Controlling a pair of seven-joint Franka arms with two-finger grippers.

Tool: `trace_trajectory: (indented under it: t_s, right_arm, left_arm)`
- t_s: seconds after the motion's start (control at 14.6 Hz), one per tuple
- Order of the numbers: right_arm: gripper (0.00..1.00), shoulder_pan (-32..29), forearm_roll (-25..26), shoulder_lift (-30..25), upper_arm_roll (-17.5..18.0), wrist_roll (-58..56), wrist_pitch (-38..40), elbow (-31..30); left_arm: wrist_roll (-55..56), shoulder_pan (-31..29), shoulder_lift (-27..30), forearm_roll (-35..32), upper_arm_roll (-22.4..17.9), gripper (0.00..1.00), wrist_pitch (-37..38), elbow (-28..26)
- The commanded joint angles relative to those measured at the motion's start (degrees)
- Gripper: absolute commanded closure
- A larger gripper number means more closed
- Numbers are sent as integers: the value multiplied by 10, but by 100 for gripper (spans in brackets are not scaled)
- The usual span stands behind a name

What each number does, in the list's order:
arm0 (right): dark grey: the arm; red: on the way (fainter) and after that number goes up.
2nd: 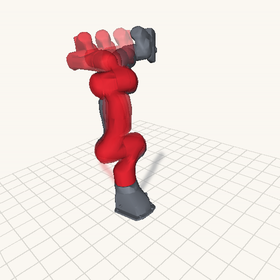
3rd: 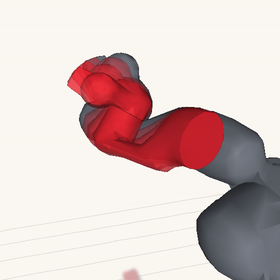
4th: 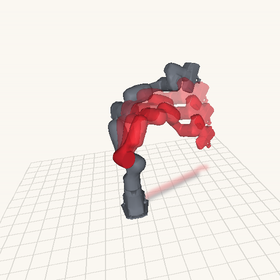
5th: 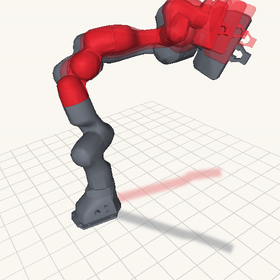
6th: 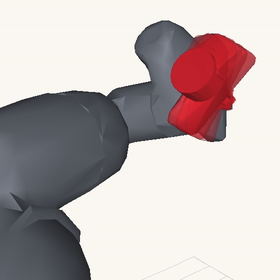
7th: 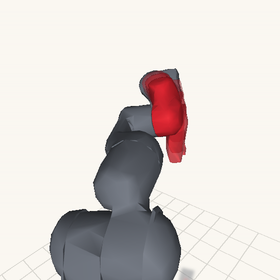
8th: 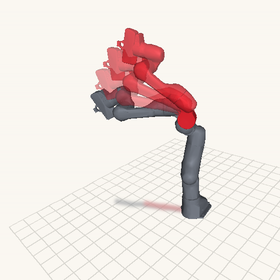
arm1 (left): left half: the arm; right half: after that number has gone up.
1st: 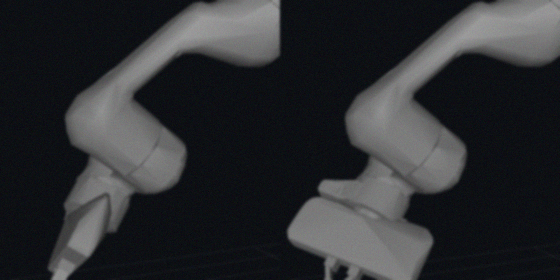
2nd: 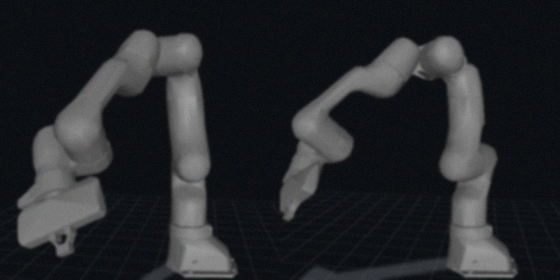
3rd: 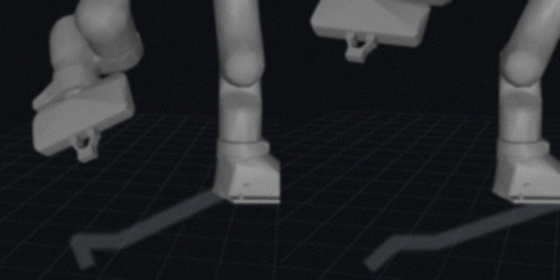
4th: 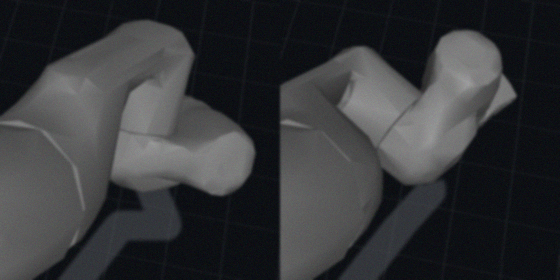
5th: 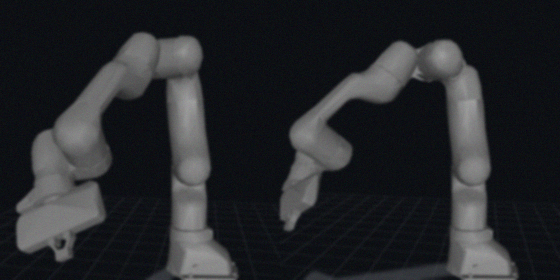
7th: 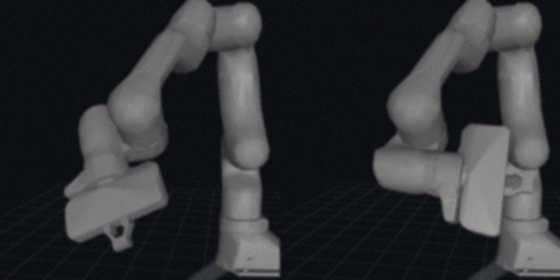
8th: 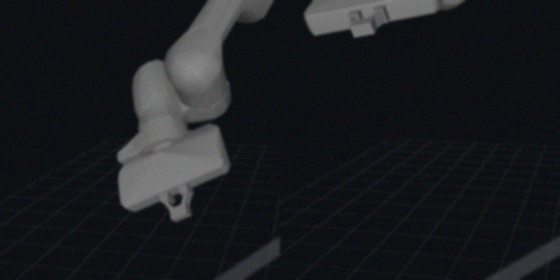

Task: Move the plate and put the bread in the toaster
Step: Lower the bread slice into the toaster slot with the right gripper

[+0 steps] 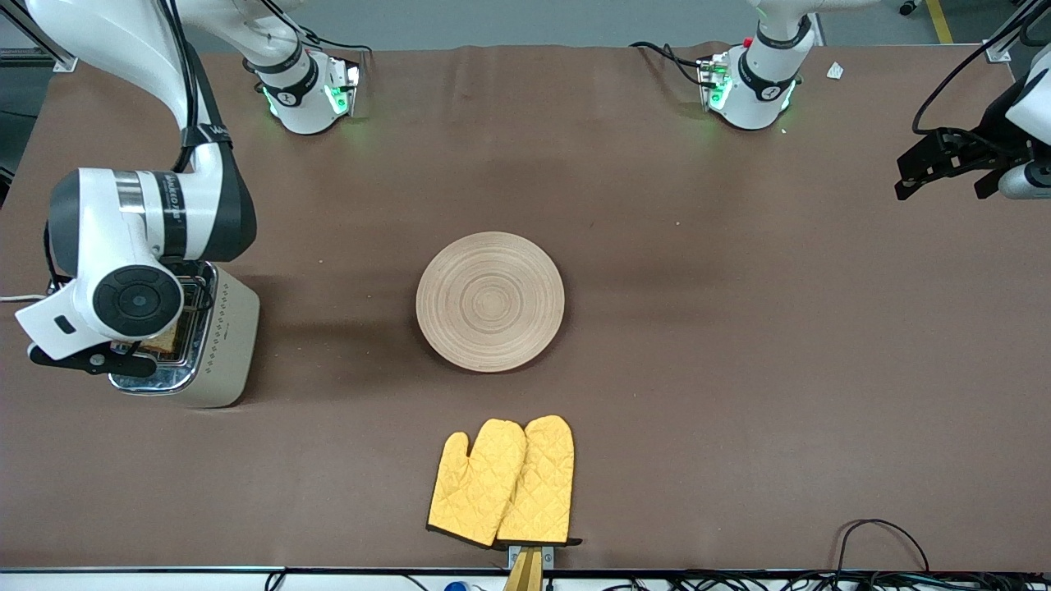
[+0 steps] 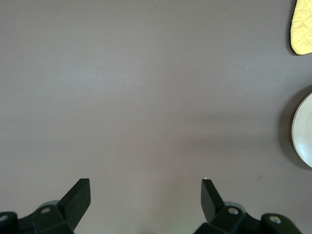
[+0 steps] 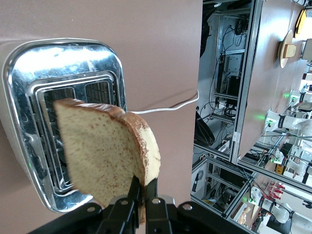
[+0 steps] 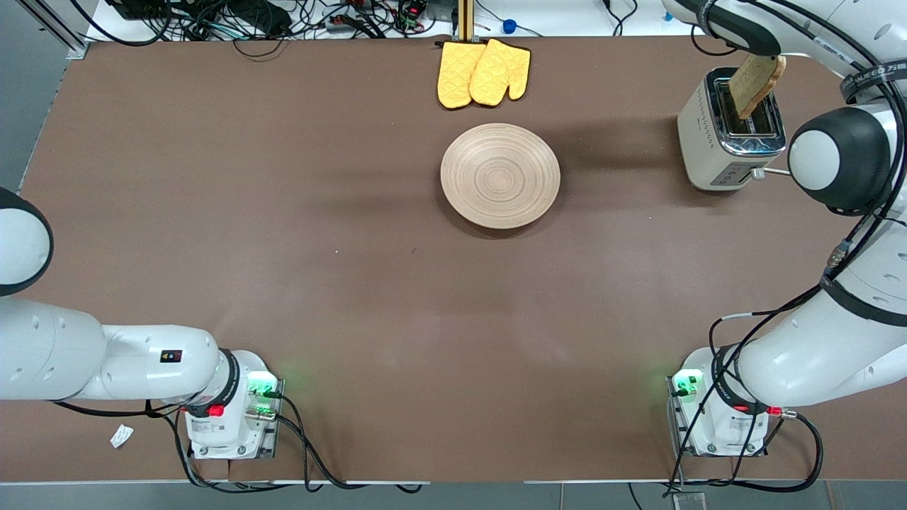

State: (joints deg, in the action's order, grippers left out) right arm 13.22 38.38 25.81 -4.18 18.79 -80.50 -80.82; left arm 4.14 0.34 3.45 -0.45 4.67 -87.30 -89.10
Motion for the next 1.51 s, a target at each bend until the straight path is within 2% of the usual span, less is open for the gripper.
trace_trajectory:
  t_s: [0.0,0.34,0.69,0.89,1.17,1.24,1.3,1.37,1.44]
  right_arm:
    - [100,0,19,0,7,-10,-16,-22]
    - [100,-1,20,6,7,-16,-32,-28]
    - [100,5,19,1,10,-17,-33,-75]
    - [100,10,16,-1,11,-21,-32,-79]
    - [97,-3,12,3,10,-13,-89,-100]
    - [81,-4,8,3,10,-12,-91,-103]
    - [44,-8,5,4,10,-12,-93,-102]
    - [18,-9,-9,4,11,-15,-95,-101]
    - [1,-10,-22,4,10,-20,-96,-96]
  left_arm:
    - [-7,0,5,0,-2,0,-4,-1]
    - [-7,-1,7,-1,-2,0,-4,-1]
    - [-7,-1,9,0,-2,0,-4,0]
    - [-8,-1,11,3,-2,0,-4,1]
    - [-8,-1,11,4,-2,0,-4,1]
    - [-11,-1,11,3,-2,0,-4,1]
    - [-11,-1,11,2,-2,0,-4,1]
    - [-11,-1,11,2,-2,0,-3,1]
    - [-9,-1,11,1,-2,0,-3,1]
